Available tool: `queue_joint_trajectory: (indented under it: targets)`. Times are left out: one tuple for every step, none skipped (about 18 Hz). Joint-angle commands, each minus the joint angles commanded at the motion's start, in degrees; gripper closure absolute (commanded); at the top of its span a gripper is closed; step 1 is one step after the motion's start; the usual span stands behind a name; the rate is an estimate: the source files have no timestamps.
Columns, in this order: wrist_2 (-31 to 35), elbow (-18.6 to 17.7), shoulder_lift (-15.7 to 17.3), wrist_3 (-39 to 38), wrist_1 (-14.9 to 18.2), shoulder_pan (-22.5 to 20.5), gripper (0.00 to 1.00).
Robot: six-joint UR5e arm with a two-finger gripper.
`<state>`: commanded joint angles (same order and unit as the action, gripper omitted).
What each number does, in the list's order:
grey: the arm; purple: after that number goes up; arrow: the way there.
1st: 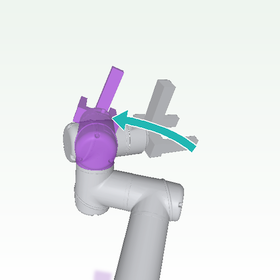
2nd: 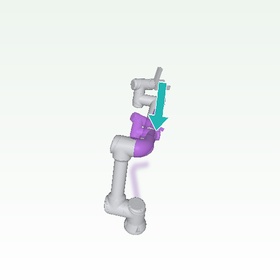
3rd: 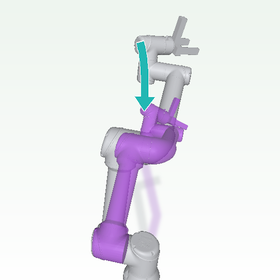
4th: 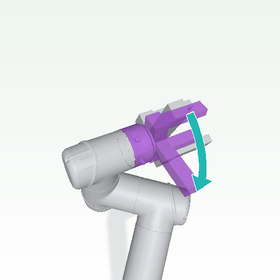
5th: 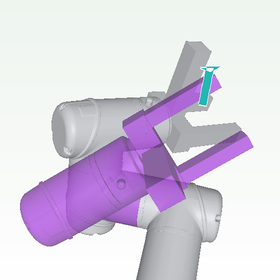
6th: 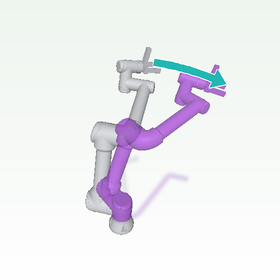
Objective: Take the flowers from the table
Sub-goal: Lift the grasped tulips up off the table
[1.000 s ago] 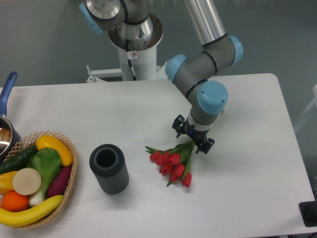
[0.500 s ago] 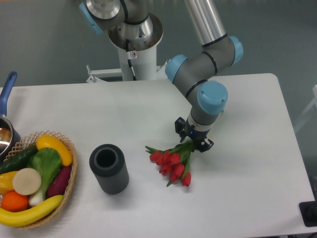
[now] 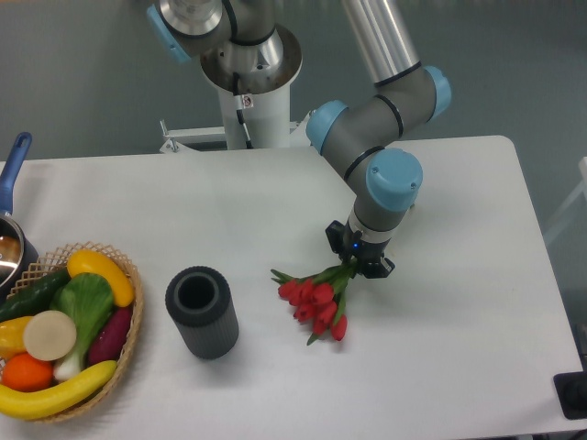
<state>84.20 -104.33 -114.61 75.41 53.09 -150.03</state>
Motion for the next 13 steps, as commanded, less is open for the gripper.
queue_joint_trajectory:
  targets:
    - [0.09,0.00,0.00,0.00,0.00,0.00,0.79]
    - [0.00,0.00,0.09,0.00,0.00,0.00,0.79]
    - [0.09,0.00,0.26,0.09,0.00,-0.09,0.79]
    - [0.00,0.00,0.61,0.26,-0.09,-0.17,0.79]
    - [-0.09,0.17,0.88,0.26,0.09,-0.35,0.79]
    - [-0.26,0.70,1.49,0.18,0.17,-0.35,0.79]
    - [-0.61,0.70,2.97,0.18,0.35,-0.44,0.79]
    - [-0.88,0.70,4.47,0.18,0.35,-0.61,0.79]
    - [-2.01,0.70,5.09,0.09,0.26,-0.79,0.79]
    - [-3.94,0.79,5.62,0.09,0.26,-0.88,0.79]
    - [-6.39,1.14,6.76,-0.09,0.26,-1.05,0.79]
    - [-9.11,1.14,8.16,-0.52,0.18,-1.66,0.79]
    - [-12.19,1.32,9.65,-1.31,0.18,-2.28,0.79]
